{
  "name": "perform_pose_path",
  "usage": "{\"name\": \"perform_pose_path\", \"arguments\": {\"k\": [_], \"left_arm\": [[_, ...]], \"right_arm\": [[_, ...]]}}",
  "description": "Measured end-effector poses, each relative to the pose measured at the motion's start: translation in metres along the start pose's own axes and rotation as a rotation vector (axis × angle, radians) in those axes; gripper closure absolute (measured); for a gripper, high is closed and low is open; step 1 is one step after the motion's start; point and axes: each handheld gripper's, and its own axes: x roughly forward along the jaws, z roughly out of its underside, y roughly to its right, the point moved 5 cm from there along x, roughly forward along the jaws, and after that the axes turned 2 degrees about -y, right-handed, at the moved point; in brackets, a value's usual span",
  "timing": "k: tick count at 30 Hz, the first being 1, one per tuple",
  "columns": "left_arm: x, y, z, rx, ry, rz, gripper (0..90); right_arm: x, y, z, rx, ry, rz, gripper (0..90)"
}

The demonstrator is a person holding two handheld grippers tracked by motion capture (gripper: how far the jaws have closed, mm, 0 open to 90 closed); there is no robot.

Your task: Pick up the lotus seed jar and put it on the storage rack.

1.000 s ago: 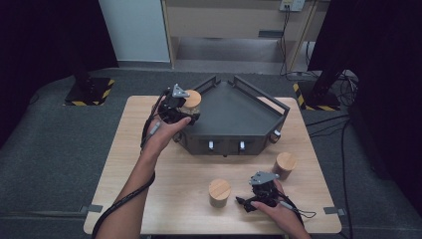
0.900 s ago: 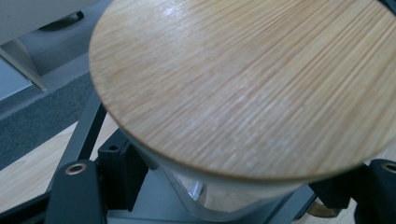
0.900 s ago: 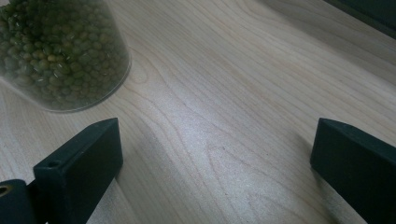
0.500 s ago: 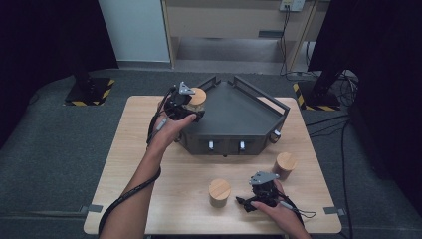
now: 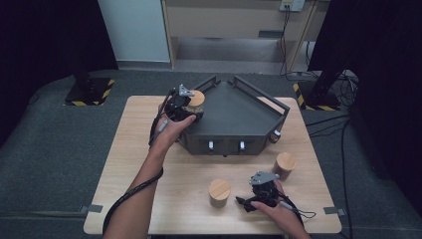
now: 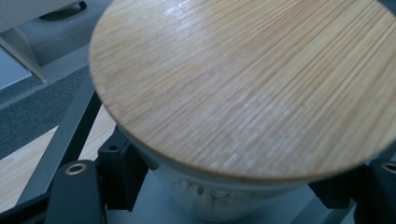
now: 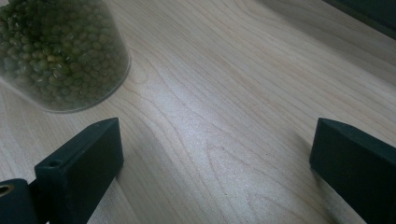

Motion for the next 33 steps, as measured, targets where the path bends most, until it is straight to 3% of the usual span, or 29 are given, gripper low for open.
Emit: {"name": "perform_pose_path", "arguments": {"k": [17,33], "left_arm": [[0.016,-0.006,0.005,-0.008,0.002,0.002,24.4],[0.032,0.0,0.003,-0.008,-0.012,0.03,24.4]], "right_arm": [[0.0,0.0,0.0,0.0,0.0,0.0,3.0],[0.0,0.0,0.0,0.001,-0.001,0.0,3.0]]}}
